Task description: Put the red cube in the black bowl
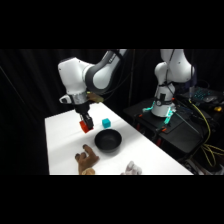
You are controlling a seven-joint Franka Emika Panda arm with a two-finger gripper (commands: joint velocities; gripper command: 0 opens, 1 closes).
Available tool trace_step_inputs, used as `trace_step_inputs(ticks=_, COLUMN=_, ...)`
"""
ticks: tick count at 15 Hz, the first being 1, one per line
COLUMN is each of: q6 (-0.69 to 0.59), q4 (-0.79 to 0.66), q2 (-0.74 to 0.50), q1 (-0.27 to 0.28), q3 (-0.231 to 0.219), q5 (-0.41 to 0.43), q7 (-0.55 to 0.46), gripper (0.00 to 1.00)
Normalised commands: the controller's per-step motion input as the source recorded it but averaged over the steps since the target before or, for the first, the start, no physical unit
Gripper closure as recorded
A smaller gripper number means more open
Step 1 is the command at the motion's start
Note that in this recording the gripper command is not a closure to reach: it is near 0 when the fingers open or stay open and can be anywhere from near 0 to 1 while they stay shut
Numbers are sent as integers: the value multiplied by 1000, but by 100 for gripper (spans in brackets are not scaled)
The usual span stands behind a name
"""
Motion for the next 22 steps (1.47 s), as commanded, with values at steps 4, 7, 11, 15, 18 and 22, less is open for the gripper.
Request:
trace_step_inputs(ticks=4, q6=-6, q4=-581, q2=-522, q1=142, q3=28, q5=79, q7=150, gripper=100)
trace_step_inputs(ticks=7, q6=110, q4=-421, q2=-285, q1=61, q3=29, q5=138, q7=4, gripper=100)
trace_step_inputs(ticks=11, q6=313, q4=-204, q2=-36, q1=-44, q3=11, q5=191, q7=-189, gripper=100)
trace_step_inputs(ticks=15, q6=324, q4=-59, q2=71, q1=-66, q3=23, q5=160, q7=-208, gripper=0)
trace_step_inputs(ticks=18, q6=159, q4=-69, q2=-45, q1=-59, q3=63, q5=163, q7=-148, gripper=0)
trace_step_inputs(ticks=22, q6=-103, q4=-104, q2=-296, q1=30, q3=20, q5=40, q7=90, gripper=0)
